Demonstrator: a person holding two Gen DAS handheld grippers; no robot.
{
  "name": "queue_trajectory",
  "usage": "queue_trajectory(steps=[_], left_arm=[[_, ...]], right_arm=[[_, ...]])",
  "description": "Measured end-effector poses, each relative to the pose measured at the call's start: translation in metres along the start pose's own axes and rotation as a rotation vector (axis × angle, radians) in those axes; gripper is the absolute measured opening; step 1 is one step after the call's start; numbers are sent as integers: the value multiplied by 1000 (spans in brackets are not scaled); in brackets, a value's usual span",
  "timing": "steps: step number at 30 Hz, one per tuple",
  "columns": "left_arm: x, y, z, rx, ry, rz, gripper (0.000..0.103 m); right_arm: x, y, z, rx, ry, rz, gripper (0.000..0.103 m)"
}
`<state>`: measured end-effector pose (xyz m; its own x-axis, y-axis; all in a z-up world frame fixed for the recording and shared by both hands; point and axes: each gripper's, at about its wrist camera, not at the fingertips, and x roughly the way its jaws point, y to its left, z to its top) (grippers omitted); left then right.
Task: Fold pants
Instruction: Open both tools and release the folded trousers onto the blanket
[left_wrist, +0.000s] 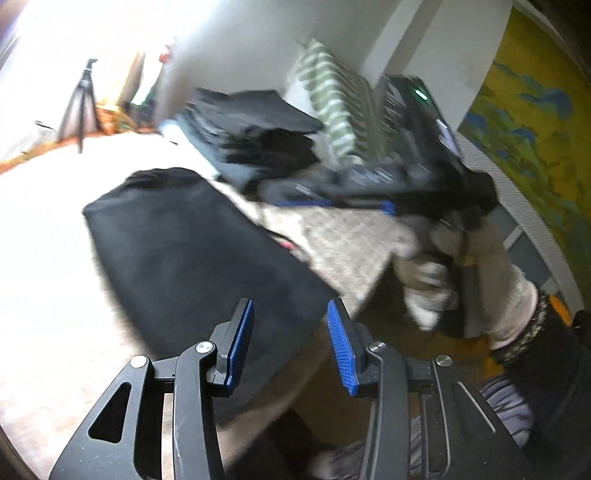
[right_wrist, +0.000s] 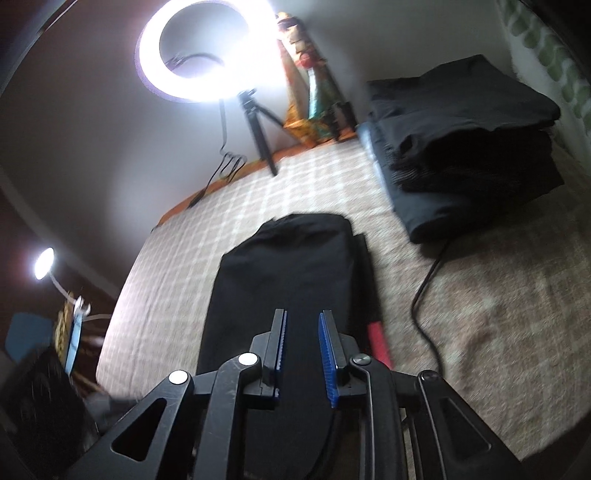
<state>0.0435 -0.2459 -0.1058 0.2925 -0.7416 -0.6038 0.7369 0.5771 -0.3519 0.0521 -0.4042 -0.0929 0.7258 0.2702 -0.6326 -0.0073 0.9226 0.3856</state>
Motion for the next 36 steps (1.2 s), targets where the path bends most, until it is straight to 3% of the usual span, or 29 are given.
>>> queue_trajectory(steps=[2, 4, 7, 16, 23, 27, 29, 31, 36], left_arm=[[-7, 17, -1, -12, -8, 52, 40], [-5, 44, 2, -87, -3, 73, 40], [-4, 72, 6, -164, -12, 90, 40], [33, 115, 25, -263, 4, 190, 40], [51, 126, 18, -260, 41, 248, 40], [43, 132, 14, -307, 30, 209, 40], [38, 133, 14, -335, 19, 184, 40], [35, 135, 14, -378, 10, 148, 58], [35, 138, 10, -480, 11, 62, 62]], right_arm=[[2, 7, -7, -33, 19, -8, 23], [5, 10, -12, -66, 29, -26, 28], [15, 4, -18, -43, 61, 18, 26], [38, -13, -29, -57, 130, -37, 19], [51, -11, -30, -147, 158, -114, 19], [48, -17, -22, -127, 145, -72, 32], [47, -22, -16, -109, 128, -56, 51], [50, -30, -9, -82, 122, -37, 61], [61, -49, 4, -19, 125, 60, 63]])
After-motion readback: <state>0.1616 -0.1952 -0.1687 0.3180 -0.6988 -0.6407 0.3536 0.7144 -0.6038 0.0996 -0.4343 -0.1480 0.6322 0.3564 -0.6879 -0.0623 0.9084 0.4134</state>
